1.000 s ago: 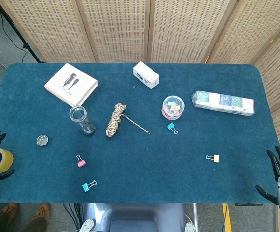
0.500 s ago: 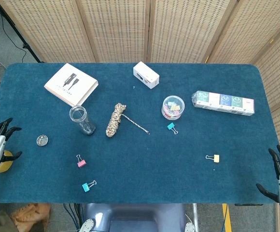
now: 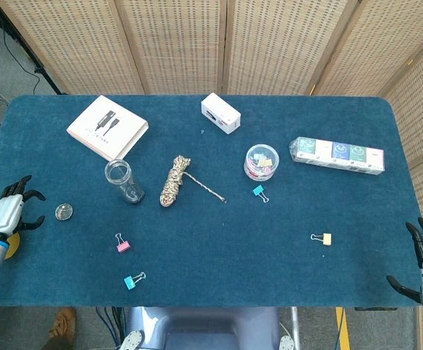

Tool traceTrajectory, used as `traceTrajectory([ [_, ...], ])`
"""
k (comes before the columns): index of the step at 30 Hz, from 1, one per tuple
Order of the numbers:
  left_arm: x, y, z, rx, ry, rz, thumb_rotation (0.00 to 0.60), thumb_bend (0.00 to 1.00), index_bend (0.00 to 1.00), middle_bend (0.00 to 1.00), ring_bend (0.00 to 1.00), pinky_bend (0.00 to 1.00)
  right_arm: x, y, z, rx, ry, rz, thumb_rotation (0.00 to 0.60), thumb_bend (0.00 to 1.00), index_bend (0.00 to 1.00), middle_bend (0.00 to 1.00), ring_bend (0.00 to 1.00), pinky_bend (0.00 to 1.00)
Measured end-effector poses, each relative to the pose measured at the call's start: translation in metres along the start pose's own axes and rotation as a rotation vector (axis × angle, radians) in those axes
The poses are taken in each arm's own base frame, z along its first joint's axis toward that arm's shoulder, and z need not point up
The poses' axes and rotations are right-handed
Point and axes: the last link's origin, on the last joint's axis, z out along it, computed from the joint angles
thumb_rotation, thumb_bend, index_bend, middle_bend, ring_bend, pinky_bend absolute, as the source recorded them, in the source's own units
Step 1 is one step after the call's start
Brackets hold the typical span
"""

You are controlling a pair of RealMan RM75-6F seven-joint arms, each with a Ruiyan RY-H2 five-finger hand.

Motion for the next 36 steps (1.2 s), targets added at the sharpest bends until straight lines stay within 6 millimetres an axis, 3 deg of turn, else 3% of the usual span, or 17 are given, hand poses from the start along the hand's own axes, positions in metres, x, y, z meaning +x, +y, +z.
traceTrajectory([
  [15,-0.017,0.011,0.023,0.032,-0.069,-0.029,0.600,0.35,0.48,0.00,0.00,0.00,-0.001,0.001,0.002,-0.011,-0.004,0.007,0.600,0.07,0.03,0.00,0.00,0.00],
  [36,-0.027,0.018,0.029,0.042,-0.084,-0.007,0.600,0.39,0.55,0.00,0.00,0.00,-0.001,0.002,0.002,-0.015,-0.009,0.017,0.600,0.07,0.03,0.00,0.00,0.00],
])
